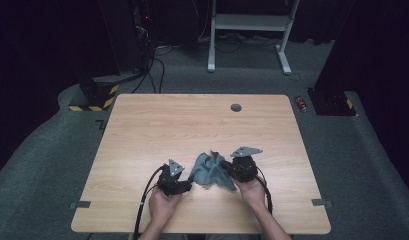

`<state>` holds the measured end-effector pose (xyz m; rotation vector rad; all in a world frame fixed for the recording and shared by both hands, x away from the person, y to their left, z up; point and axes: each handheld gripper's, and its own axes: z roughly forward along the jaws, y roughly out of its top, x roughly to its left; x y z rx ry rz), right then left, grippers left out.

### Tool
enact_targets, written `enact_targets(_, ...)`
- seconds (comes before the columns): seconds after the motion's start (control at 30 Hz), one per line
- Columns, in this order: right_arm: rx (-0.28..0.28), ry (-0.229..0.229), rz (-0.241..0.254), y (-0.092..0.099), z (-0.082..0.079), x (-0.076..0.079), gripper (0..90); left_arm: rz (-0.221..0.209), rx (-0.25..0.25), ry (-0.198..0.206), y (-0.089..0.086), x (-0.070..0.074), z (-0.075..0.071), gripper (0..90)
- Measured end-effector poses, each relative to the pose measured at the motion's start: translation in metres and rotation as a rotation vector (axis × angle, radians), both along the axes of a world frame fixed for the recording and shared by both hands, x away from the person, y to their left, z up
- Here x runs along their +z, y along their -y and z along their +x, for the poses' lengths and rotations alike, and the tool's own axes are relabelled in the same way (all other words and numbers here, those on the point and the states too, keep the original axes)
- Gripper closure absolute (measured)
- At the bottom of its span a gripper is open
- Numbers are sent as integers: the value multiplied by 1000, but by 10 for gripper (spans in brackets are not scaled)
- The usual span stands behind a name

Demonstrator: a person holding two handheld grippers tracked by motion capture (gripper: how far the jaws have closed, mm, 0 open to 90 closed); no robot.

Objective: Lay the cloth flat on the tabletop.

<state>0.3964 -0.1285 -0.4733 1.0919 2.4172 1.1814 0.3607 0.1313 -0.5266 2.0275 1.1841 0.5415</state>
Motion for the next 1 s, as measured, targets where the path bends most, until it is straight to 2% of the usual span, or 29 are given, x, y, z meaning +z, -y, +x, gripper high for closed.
enact_targets(0.2,-27,52,-28,18,-12,9,891,-1,1,-1,0,0,0,356)
enact_targets(0.37,-58,64,-58,38,-25,7,891,0,4,0,-1,0,0,364)
enact_targets(0.5,-117,36,-92,57,-31,-6,891,-1,5,1,-1,0,0,366)
enact_targets(0.53,-117,36,-92,57,-31,-6,891,-1,5,1,-1,0,0,367)
enact_targets(0.6,-168,5,-106,72,-33,-16,891,-1,8,2,-1,0,0,373)
enact_targets(0.7,-199,-26,-127,80,-35,-23,890,-1,10,3,-1,0,0,374)
enact_targets(0.8,-201,-50,-136,82,-36,-25,862,-4,10,3,-1,0,0,375)
enact_targets(0.97,-188,-35,-127,80,-35,-21,769,-7,-23,-6,2,2,1,351)
enact_targets(1.0,-191,-36,-122,78,-35,-20,752,-59,-45,0,5,7,-1,350)
